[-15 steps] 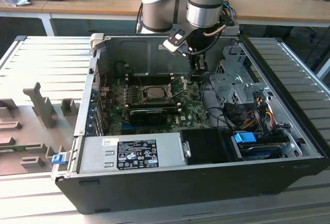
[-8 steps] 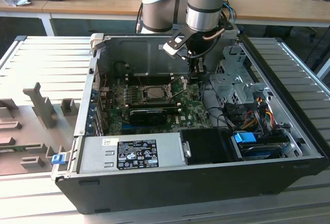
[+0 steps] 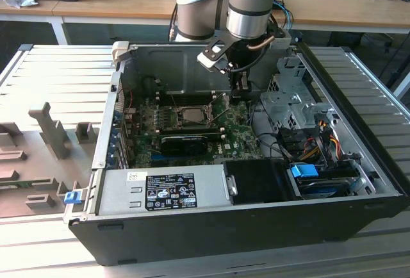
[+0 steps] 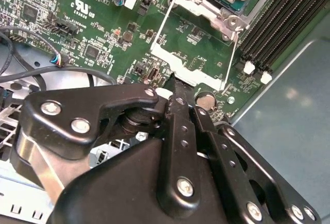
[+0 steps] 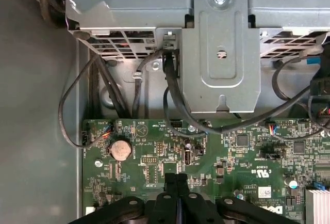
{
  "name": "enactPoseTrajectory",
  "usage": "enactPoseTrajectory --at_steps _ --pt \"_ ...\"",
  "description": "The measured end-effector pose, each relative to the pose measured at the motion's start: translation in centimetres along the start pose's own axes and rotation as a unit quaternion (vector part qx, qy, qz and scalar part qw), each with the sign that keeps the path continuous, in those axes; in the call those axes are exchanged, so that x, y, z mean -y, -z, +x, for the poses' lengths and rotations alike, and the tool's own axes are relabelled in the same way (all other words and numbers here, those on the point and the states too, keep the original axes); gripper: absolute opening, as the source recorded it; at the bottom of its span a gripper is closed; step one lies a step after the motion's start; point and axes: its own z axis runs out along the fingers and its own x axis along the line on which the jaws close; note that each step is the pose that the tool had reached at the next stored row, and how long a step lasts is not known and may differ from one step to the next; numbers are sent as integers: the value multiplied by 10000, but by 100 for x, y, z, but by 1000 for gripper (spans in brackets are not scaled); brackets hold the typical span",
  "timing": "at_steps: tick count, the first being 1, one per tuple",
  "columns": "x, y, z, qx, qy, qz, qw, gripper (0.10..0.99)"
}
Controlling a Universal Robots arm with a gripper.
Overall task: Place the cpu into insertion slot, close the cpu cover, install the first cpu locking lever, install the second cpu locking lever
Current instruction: 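Close the cpu cover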
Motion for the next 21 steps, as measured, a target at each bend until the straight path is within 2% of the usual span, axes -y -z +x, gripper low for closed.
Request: enactPoseTrajectory --at_steps 6,21 --pt "36 1 -1 0 -1 0 10000 106" --pt "227 9 -3 0 0 0 10000 106"
